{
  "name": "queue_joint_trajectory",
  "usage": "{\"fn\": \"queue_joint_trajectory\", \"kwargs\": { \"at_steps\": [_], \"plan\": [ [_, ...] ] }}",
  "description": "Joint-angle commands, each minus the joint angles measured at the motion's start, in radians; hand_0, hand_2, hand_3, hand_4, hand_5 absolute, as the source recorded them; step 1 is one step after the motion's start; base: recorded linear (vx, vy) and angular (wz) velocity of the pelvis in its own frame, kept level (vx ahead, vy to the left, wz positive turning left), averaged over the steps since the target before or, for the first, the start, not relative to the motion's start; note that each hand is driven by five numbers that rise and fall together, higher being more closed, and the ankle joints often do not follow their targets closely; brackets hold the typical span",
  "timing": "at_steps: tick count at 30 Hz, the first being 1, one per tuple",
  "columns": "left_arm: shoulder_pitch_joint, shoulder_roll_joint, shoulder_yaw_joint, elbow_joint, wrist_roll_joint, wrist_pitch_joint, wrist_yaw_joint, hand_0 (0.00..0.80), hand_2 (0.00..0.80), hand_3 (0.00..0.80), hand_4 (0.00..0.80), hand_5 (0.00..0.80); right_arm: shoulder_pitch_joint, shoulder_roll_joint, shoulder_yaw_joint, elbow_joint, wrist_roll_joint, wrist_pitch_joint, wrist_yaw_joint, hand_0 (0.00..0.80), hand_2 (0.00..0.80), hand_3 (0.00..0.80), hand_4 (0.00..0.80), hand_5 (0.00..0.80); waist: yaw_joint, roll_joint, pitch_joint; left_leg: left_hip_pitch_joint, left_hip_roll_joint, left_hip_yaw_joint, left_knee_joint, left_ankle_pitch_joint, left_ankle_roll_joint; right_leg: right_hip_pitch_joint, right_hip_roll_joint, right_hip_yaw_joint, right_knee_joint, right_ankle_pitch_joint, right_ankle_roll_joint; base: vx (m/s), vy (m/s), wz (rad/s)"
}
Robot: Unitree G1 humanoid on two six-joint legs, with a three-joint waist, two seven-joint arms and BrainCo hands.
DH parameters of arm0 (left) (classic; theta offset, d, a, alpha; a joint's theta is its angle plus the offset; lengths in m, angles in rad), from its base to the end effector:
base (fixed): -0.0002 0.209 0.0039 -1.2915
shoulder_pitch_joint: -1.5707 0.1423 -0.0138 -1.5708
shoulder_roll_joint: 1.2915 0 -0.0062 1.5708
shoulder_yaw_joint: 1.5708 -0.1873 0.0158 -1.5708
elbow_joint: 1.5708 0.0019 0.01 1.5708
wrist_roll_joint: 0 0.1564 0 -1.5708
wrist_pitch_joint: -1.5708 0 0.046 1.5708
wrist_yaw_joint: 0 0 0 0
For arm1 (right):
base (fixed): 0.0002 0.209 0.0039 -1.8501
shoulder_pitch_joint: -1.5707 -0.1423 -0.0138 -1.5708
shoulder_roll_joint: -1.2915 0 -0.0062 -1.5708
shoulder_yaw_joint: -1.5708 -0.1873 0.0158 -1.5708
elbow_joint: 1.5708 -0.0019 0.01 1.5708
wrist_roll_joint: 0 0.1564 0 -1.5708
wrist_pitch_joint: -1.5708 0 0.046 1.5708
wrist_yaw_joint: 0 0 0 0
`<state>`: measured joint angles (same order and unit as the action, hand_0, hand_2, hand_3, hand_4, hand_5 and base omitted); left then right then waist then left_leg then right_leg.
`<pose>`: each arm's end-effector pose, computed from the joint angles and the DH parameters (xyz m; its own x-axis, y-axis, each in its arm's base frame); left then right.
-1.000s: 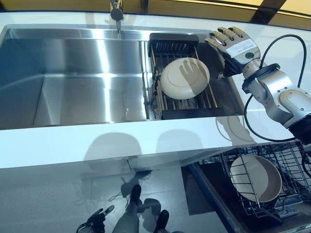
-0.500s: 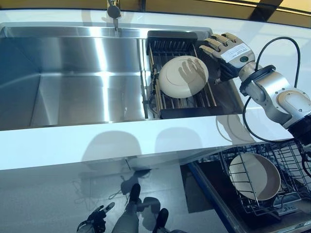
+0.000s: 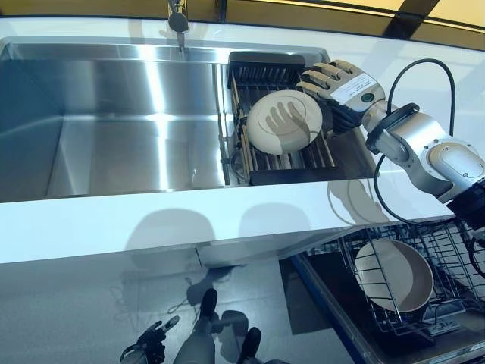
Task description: Take plates into dishwasher
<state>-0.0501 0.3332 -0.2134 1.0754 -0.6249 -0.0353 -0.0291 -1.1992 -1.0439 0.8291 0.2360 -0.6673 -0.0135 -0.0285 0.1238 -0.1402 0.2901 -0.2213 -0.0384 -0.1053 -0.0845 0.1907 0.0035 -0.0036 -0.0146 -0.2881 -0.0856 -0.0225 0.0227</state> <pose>0.1256 0.2475 -0.1131 0.5452 0.1672 -0.8215 -0.3035 0.9528 -0.0075 0.3282 -0.1889 0.2916 0.8416 0.4650 0.2749 0.4564 -0.3398 -0.8223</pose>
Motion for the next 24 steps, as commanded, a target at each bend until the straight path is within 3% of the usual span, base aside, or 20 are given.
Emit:
{"fn": "queue_joint_trajectory", "kwargs": {
  "at_steps": [1,24],
  "plan": [
    [-0.006,-0.005,0.015,0.016,-0.038,-0.019,0.0,0.0,0.0,0.0,0.0,0.0,0.005,-0.007,-0.037,-0.065,-0.032,0.008,0.014,0.0,0.0,0.0,0.0,0.0,0.012,-0.026,-0.028,0.095,-0.026,0.083,-0.003,-0.169,0.022,-0.067,0.007,-0.015,-0.002,0.053,0.03,0.0,0.0,0.0],
    [-0.022,-0.011,0.011,0.011,-0.054,-0.018,0.005,0.0,0.0,0.0,0.0,0.0,-0.006,0.041,0.003,-0.076,-0.051,0.021,0.046,0.0,0.0,0.0,0.0,0.0,0.025,-0.023,0.002,0.072,-0.028,0.076,-0.003,-0.164,0.025,-0.089,0.006,-0.021,-0.002,0.057,0.027,0.0,0.0,0.0]
  ]
}}
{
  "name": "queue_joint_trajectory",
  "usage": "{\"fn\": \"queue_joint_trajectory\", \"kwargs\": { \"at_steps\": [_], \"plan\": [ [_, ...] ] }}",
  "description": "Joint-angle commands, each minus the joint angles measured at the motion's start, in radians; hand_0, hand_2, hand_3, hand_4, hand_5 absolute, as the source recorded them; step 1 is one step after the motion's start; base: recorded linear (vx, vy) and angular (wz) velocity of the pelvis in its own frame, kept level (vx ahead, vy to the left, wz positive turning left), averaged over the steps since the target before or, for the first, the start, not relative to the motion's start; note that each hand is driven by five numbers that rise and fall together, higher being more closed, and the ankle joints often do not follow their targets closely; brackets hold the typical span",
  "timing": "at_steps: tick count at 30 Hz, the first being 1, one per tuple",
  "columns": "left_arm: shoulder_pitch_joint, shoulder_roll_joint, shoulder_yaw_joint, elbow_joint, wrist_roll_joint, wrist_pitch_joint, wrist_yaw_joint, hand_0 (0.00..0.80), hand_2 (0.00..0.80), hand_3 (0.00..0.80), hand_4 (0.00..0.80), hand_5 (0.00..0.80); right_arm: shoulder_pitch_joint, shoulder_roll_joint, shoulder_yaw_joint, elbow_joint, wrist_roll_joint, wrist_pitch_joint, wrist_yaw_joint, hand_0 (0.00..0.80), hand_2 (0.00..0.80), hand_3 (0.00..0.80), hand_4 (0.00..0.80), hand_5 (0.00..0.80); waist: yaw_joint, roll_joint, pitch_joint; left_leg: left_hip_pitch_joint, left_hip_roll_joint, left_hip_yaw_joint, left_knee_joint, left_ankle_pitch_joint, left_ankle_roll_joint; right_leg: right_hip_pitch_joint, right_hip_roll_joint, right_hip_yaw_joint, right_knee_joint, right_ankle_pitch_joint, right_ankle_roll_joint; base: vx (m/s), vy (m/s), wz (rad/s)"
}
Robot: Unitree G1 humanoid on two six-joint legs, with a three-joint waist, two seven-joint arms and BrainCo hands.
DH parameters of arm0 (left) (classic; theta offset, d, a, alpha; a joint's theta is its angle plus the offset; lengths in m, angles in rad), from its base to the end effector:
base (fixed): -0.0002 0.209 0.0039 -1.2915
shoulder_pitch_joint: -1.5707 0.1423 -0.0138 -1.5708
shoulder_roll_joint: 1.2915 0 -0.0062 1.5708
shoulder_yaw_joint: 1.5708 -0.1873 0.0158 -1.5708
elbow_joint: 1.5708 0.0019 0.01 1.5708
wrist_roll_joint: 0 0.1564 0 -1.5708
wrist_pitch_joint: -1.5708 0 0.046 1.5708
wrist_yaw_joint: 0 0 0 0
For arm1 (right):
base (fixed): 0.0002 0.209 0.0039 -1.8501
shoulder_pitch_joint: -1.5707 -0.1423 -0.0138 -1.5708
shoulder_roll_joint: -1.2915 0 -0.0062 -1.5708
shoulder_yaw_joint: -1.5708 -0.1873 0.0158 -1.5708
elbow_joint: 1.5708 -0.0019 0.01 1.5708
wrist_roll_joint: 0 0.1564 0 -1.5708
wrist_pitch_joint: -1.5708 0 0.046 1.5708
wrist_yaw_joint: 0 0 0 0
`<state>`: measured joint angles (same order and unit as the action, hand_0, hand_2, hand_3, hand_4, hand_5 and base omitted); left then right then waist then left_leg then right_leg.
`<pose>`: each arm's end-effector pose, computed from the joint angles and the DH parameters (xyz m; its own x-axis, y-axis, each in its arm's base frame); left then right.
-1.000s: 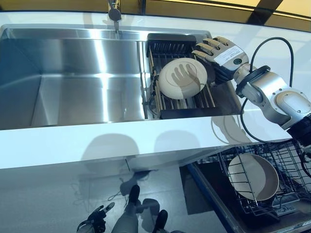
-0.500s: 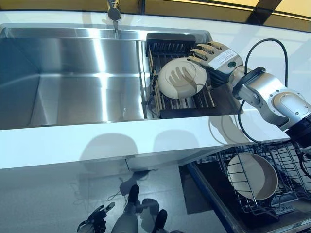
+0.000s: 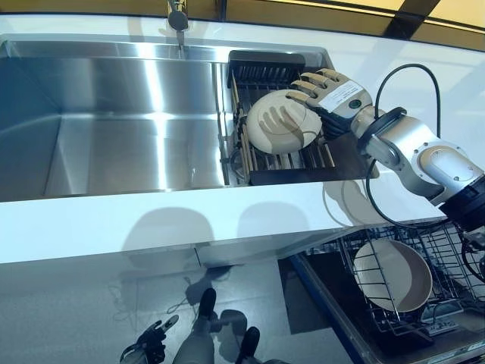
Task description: Take plates into dishwasher
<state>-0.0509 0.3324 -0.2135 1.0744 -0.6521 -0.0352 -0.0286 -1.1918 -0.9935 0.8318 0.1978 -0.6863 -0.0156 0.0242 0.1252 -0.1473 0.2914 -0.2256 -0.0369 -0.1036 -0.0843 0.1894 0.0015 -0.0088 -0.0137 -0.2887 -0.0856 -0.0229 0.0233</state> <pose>0.1260 0.2471 -0.1130 0.5467 0.1676 -0.8204 -0.3247 0.9455 -0.0232 0.3272 -0.1694 0.2851 0.8286 0.5128 0.2246 0.4347 -0.3365 -0.8353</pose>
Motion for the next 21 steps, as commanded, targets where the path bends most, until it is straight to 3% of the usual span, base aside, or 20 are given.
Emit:
{"fn": "queue_joint_trajectory", "kwargs": {
  "at_steps": [1,21],
  "plan": [
    [-0.022,-0.011,0.01,0.011,-0.028,-0.018,0.004,0.0,0.0,0.0,0.0,0.0,-0.014,-0.008,0.004,-0.036,-0.036,0.023,-0.008,0.0,0.0,0.0,0.0,0.0,0.024,-0.015,0.002,0.075,-0.03,0.074,-0.003,-0.163,0.027,-0.085,0.005,-0.021,-0.002,0.058,0.026,0.0,0.0,0.0],
    [-0.025,-0.014,-0.006,-0.002,-0.065,-0.036,-0.019,0.0,0.0,0.0,0.0,0.0,-0.014,0.02,0.06,0.048,-0.201,0.064,0.025,0.0,0.0,0.0,0.0,0.0,0.037,0.001,0.035,0.038,-0.031,0.065,-0.003,-0.153,0.025,-0.117,0.002,-0.035,-0.002,0.063,0.024,0.0,0.0,0.0]
  ]
}}
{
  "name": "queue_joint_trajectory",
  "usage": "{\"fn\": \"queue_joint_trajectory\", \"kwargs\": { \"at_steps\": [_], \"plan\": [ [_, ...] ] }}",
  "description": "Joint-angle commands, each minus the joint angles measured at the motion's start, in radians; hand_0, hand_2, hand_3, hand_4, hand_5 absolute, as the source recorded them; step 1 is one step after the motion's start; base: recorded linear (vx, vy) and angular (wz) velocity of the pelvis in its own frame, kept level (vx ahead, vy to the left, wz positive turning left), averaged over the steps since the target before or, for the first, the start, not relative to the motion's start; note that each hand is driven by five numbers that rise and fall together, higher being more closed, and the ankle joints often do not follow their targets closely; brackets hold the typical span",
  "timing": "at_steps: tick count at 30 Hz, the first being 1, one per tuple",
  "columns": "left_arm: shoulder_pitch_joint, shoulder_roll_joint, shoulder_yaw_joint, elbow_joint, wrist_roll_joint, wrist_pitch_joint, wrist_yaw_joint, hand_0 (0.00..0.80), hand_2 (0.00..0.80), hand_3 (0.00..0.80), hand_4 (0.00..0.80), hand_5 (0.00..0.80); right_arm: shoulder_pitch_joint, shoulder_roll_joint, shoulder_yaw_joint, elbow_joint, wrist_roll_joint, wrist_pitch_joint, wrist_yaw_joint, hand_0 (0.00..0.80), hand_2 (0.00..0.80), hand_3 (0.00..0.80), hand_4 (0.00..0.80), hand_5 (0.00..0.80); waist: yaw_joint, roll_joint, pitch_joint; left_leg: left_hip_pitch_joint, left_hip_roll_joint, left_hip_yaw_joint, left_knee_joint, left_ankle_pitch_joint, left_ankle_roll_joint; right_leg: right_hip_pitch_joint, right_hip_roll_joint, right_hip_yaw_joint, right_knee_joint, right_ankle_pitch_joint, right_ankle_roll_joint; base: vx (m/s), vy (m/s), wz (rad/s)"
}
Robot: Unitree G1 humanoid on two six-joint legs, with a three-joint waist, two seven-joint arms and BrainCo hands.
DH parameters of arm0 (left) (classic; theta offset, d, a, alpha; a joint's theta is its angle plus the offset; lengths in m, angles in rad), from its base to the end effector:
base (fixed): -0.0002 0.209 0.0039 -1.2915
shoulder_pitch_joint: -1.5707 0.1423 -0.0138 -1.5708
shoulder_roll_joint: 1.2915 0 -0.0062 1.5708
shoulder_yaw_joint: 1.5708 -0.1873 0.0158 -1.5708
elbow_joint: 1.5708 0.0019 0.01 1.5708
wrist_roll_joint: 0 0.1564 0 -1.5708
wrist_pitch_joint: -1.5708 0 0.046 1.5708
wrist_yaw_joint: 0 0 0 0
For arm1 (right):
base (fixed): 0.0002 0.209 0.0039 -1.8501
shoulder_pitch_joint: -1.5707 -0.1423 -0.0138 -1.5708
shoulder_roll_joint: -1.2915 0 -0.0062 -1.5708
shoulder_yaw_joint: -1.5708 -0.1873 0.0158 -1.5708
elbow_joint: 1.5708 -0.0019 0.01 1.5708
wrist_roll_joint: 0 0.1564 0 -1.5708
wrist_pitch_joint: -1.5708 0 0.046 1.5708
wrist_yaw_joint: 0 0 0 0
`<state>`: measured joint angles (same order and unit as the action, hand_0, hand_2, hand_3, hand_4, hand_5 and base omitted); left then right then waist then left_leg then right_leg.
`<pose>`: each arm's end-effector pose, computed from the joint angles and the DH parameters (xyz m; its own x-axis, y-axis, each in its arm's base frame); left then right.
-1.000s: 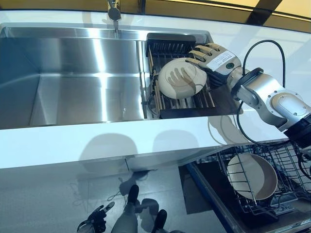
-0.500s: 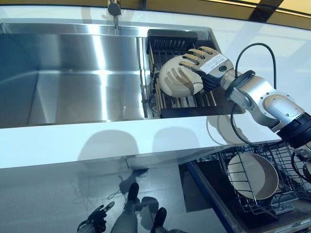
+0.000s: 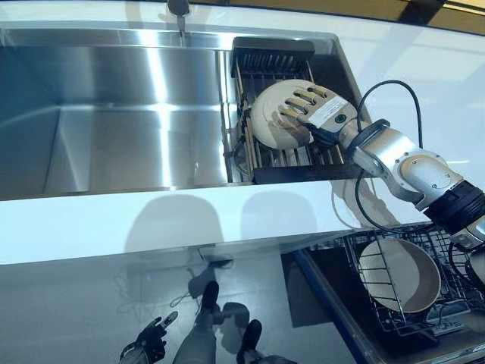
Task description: Take plates into dishwasher
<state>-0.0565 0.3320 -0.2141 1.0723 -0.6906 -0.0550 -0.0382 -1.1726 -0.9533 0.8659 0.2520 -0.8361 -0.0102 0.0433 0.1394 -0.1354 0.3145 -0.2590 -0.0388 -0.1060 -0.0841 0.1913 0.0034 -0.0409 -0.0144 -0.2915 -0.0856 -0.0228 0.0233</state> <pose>0.1292 0.2469 -0.1117 0.5716 0.1641 -0.8039 -0.3460 0.9366 -0.0548 0.3353 -0.1681 0.2666 0.8625 0.4816 0.1558 0.4049 -0.4717 -0.7833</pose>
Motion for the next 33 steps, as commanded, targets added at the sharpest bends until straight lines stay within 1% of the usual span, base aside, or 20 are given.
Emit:
{"fn": "queue_joint_trajectory", "kwargs": {
  "at_steps": [1,5,7,8,11,13,17,20,27,28,29,30,31,33],
  "plan": [
    [-0.019,-0.013,-0.005,0.0,-0.027,-0.017,-0.012,0.0,0.0,0.0,0.0,0.0,-0.027,-0.017,0.028,0.005,-0.069,0.065,0.008,0.0,0.0,0.0,0.0,0.0,0.024,-0.01,0.014,0.069,-0.029,0.067,-0.003,-0.154,0.023,-0.087,0.003,-0.034,-0.002,0.063,0.024,0.0,0.0,0.0],
    [-0.018,-0.014,-0.01,-0.001,-0.033,-0.021,-0.019,0.0,0.0,0.0,0.0,0.0,-0.02,-0.008,0.04,0.043,-0.099,0.084,-0.007,0.0,0.0,0.0,0.0,0.0,0.028,-0.007,0.017,0.064,-0.028,0.066,-0.003,-0.153,0.023,-0.091,0.002,-0.04,-0.002,0.063,0.023,0.0,0.0,0.0],
    [-0.022,-0.016,-0.014,-0.004,-0.029,-0.016,-0.023,0.0,0.0,0.0,0.0,0.0,-0.018,0.007,0.042,0.075,-0.107,0.114,-0.012,0.0,0.0,0.0,0.0,0.0,0.03,-0.003,0.018,0.062,-0.028,0.063,-0.003,-0.153,0.023,-0.092,0.001,-0.043,-0.002,0.062,0.022,0.0,0.003,0.02],
    [-0.022,-0.021,-0.02,-0.007,-0.033,-0.016,-0.023,0.0,0.0,0.0,0.0,0.0,-0.012,0.019,0.042,0.106,-0.139,0.134,-0.028,0.0,0.0,0.0,0.0,0.0,0.032,0.003,0.018,0.059,-0.029,0.061,-0.003,-0.152,0.023,-0.094,0.0,-0.044,-0.002,0.062,0.021,0.0,0.0,0.0],
    [-0.021,-0.027,-0.029,-0.006,-0.036,-0.01,-0.026,0.0,0.0,0.0,0.0,0.0,-0.005,0.056,0.033,0.176,-0.147,0.188,-0.082,0.0,0.0,0.0,0.0,0.0,0.038,0.014,0.017,0.053,-0.031,0.057,-0.003,-0.151,0.023,-0.1,-0.002,-0.047,-0.002,0.061,0.02,0.0,0.0,0.0],
    [-0.024,-0.036,-0.038,-0.007,-0.037,-0.01,-0.029,0.0,0.0,0.0,0.0,0.0,-0.025,0.073,0.043,0.235,-0.14,0.224,-0.143,0.0,0.0,0.0,0.0,0.0,0.045,0.027,0.017,0.047,-0.033,0.054,-0.003,-0.149,0.023,-0.106,-0.003,-0.048,-0.002,0.062,0.019,0.0,0.0,0.0],
    [-0.03,-0.045,-0.063,-0.005,-0.054,-0.01,-0.024,0.0,0.0,0.0,0.0,0.0,-0.049,0.103,0.045,0.321,-0.111,0.259,-0.214,0.0,0.0,0.0,0.0,0.0,0.055,0.047,0.019,0.037,-0.037,0.044,-0.003,-0.147,0.023,-0.113,-0.005,-0.055,-0.002,0.059,0.018,0.0,0.0,0.0],
    [-0.032,-0.046,-0.074,-0.007,-0.063,0.0,-0.024,0.0,0.0,0.0,0.0,0.0,-0.076,0.113,0.066,0.352,-0.089,0.268,-0.249,0.0,0.0,0.0,0.0,0.0,0.061,0.058,0.02,0.033,-0.042,0.036,-0.003,-0.145,0.023,-0.115,-0.007,-0.059,-0.002,0.059,0.016,-0.01,0.013,0.08],
    [-0.028,-0.06,-0.092,-0.003,-0.06,-0.006,-0.032,0.0,0.0,0.0,0.0,0.0,-0.137,0.131,0.096,0.41,-0.062,0.318,-0.285,0.0,0.0,0.0,0.0,0.0,0.073,0.077,0.013,0.027,-0.048,0.024,-0.003,-0.142,0.025,-0.12,-0.01,-0.072,-0.002,0.055,0.013,-0.008,0.007,0.05],
    [-0.028,-0.061,-0.095,-0.002,-0.061,-0.005,-0.033,0.0,0.0,0.0,0.0,0.0,-0.149,0.137,0.099,0.425,-0.064,0.324,-0.289,0.113,0.113,0.113,0.113,0.113,0.074,0.079,0.011,0.025,-0.049,0.023,-0.003,-0.141,0.025,-0.121,-0.011,-0.074,-0.002,0.055,0.013,-0.016,0.013,0.04],
    [-0.028,-0.061,-0.097,-0.001,-0.064,-0.006,-0.036,0.0,0.0,0.0,0.0,0.0,-0.159,0.141,0.103,0.436,-0.068,0.333,-0.292,0.417,0.417,0.417,0.417,0.417,0.076,0.083,0.009,0.024,-0.05,0.022,-0.003,-0.139,0.025,-0.122,-0.011,-0.075,-0.002,0.055,0.013,0.0,0.0,0.0],
    [-0.027,-0.063,-0.097,0.0,-0.065,-0.005,-0.039,0.0,0.0,0.0,0.0,0.0,-0.169,0.141,0.112,0.442,-0.063,0.342,-0.3,0.637,0.637,0.637,0.637,0.637,0.077,0.086,0.008,0.022,-0.051,0.021,-0.003,-0.138,0.025,-0.123,-0.012,-0.076,-0.002,0.055,0.012,0.0,0.0,0.0],
    [-0.026,-0.065,-0.098,-0.003,-0.066,-0.004,-0.038,0.0,0.0,0.0,0.0,0.0,-0.177,0.139,0.114,0.446,-0.067,0.346,-0.308,0.8,0.8,0.8,0.8,0.8,0.077,0.089,0.006,0.022,-0.051,0.02,-0.003,-0.138,0.025,-0.124,-0.012,-0.076,-0.002,0.054,0.012,0.0,0.0,0.0],
    [-0.023,-0.069,-0.101,-0.005,-0.065,-0.004,-0.038,0.0,0.0,0.0,0.0,0.0,-0.19,0.137,0.117,0.453,-0.069,0.353,-0.333,0.8,0.8,0.8,0.8,0.8,0.079,0.093,0.004,0.022,-0.052,0.018,-0.003,-0.137,0.025,-0.123,-0.013,-0.079,-0.002,0.054,0.011,0.0,0.0,0.0]
  ]
}}
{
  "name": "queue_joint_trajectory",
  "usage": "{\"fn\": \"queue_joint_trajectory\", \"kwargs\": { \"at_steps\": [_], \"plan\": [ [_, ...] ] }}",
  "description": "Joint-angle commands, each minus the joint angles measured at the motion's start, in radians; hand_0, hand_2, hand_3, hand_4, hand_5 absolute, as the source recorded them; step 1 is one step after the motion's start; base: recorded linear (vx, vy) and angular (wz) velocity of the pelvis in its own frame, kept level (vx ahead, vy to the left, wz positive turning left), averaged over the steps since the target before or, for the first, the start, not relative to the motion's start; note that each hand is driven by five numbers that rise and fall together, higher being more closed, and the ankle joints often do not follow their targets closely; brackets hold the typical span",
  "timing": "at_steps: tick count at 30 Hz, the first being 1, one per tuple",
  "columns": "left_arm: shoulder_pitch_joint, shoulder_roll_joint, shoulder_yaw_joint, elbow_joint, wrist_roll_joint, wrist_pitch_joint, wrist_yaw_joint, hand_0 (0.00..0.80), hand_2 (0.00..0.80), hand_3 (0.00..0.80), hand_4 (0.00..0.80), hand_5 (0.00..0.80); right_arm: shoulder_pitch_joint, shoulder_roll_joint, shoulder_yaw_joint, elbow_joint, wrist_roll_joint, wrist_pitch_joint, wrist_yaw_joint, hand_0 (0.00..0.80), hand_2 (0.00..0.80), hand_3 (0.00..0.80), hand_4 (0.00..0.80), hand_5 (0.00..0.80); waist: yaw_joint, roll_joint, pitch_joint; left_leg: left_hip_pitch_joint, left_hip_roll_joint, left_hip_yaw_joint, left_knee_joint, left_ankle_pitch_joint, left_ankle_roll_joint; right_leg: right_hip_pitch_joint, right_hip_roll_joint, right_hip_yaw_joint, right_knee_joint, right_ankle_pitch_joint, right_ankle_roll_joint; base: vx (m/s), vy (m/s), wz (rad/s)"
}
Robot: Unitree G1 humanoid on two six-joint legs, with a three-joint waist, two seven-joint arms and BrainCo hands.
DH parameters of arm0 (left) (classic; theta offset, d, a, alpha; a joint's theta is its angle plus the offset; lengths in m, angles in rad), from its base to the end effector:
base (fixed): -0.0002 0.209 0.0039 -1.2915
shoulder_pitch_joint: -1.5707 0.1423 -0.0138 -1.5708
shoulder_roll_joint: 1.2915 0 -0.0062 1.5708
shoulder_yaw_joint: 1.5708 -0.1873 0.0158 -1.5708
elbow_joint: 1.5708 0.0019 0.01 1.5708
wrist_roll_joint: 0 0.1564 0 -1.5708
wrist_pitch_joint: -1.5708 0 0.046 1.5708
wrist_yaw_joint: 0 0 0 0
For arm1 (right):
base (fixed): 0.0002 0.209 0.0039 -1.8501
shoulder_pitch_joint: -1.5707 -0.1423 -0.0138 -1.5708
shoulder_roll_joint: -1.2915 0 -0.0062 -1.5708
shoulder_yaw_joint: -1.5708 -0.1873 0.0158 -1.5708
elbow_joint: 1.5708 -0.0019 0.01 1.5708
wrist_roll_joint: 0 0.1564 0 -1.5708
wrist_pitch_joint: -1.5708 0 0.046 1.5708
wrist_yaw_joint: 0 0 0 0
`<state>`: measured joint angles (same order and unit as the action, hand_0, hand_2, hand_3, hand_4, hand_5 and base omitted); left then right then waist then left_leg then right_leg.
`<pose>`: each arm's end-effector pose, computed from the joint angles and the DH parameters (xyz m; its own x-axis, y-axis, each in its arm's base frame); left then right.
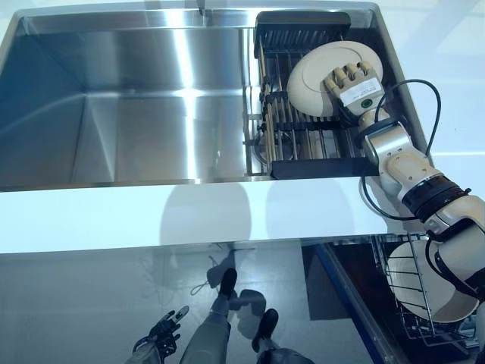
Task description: Take plates into dishwasher
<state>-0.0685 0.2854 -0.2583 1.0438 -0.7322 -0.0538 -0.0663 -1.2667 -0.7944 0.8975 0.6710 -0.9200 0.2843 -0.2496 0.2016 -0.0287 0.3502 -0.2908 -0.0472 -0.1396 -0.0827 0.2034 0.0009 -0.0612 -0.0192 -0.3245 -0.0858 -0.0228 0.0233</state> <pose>0.1374 0.2236 -0.1138 0.6062 0.0664 -0.7926 -0.3055 0.9395 -0.1550 0.3738 -0.1969 0.2651 0.8526 0.1803 0.4906 0.5053 -0.5243 -0.6854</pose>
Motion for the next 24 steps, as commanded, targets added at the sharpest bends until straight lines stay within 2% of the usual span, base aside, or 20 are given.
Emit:
{"fn": "queue_joint_trajectory", "kwargs": {
  "at_steps": [1,8,13,24],
  "plan": [
    [-0.009,-0.025,-0.059,0.024,-0.02,-0.006,-0.01,0.0,0.0,0.0,0.0,0.0,-0.101,-0.023,0.083,0.037,0.004,0.056,-0.062,0.8,0.8,0.8,0.8,0.8,0.018,-0.012,-0.035,0.055,-0.044,0.05,-0.005,-0.15,0.028,-0.101,-0.008,-0.047,-0.001,0.053,0.011,0.002,0.01,0.03],
    [0.0,-0.019,-0.063,0.017,-0.001,-0.001,-0.015,0.0,0.0,0.0,0.0,0.0,-0.111,-0.056,0.058,0.035,0.032,0.104,-0.162,0.8,0.8,0.8,0.8,0.8,0.019,-0.015,-0.048,0.064,-0.047,0.044,-0.005,-0.154,0.032,-0.091,-0.009,-0.051,-0.001,0.05,0.015,0.003,-0.002,0.06],
    [0.004,-0.016,-0.066,0.02,0.009,-0.002,-0.01,0.0,0.0,0.0,0.0,0.0,-0.125,-0.078,0.035,0.022,0.046,0.072,-0.258,0.8,0.8,0.8,0.8,0.8,0.014,-0.017,-0.062,0.074,-0.05,0.042,-0.005,-0.158,0.034,-0.084,-0.008,-0.045,-0.001,0.048,0.017,0.0,0.0,0.0],
    [0.019,-0.017,-0.061,0.032,0.024,-0.009,-0.008,0.0,0.0,0.0,0.0,0.0,-0.157,-0.117,0.026,0.022,0.112,0.081,-0.309,0.8,0.8,0.8,0.8,0.8,0.009,-0.011,-0.089,0.096,-0.051,0.039,-0.005,-0.163,0.035,-0.064,-0.009,-0.039,-0.001,0.041,0.017,0.0,0.0,0.0]
  ]
}}
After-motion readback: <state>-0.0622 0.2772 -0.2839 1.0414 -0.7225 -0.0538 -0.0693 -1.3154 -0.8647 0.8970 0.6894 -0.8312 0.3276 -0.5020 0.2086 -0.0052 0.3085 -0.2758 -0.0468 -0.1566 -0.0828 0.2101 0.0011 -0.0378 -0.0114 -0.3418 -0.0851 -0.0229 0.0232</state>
